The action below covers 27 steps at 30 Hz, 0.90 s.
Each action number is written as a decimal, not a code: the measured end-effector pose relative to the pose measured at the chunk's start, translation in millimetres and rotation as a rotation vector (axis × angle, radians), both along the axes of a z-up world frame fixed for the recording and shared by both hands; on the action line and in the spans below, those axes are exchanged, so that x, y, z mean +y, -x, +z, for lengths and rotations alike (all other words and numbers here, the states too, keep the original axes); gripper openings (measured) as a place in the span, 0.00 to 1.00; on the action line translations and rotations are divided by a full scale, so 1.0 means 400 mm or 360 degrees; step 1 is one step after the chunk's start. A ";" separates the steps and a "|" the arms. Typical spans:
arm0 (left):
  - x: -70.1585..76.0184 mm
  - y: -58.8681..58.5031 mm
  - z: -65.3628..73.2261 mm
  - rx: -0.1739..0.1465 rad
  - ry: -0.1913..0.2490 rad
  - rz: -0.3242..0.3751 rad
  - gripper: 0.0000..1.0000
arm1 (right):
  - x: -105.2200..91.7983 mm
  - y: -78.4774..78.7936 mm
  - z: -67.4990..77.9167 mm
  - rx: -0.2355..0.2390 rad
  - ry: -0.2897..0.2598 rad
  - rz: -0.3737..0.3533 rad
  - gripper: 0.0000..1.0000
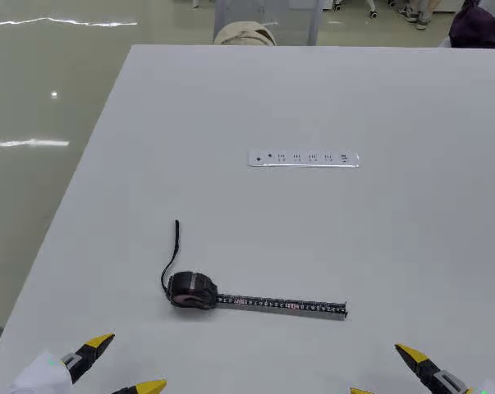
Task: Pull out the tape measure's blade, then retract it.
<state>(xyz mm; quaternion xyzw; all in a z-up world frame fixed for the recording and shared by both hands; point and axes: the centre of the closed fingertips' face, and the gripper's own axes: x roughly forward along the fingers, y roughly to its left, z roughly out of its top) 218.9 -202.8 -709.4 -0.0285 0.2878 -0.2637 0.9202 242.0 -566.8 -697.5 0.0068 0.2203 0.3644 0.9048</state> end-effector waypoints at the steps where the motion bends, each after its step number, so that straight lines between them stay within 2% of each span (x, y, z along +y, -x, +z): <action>1: 0.000 0.000 0.000 0.0002 0.0001 0.0001 0.77 | 0.000 -0.001 0.000 -0.0001 -0.0004 -0.0002 0.69; 27: -0.003 0.004 0.002 0.0017 -0.0007 -0.0004 0.76 | 0.000 -0.001 0.005 0.0007 -0.0023 -0.0002 0.68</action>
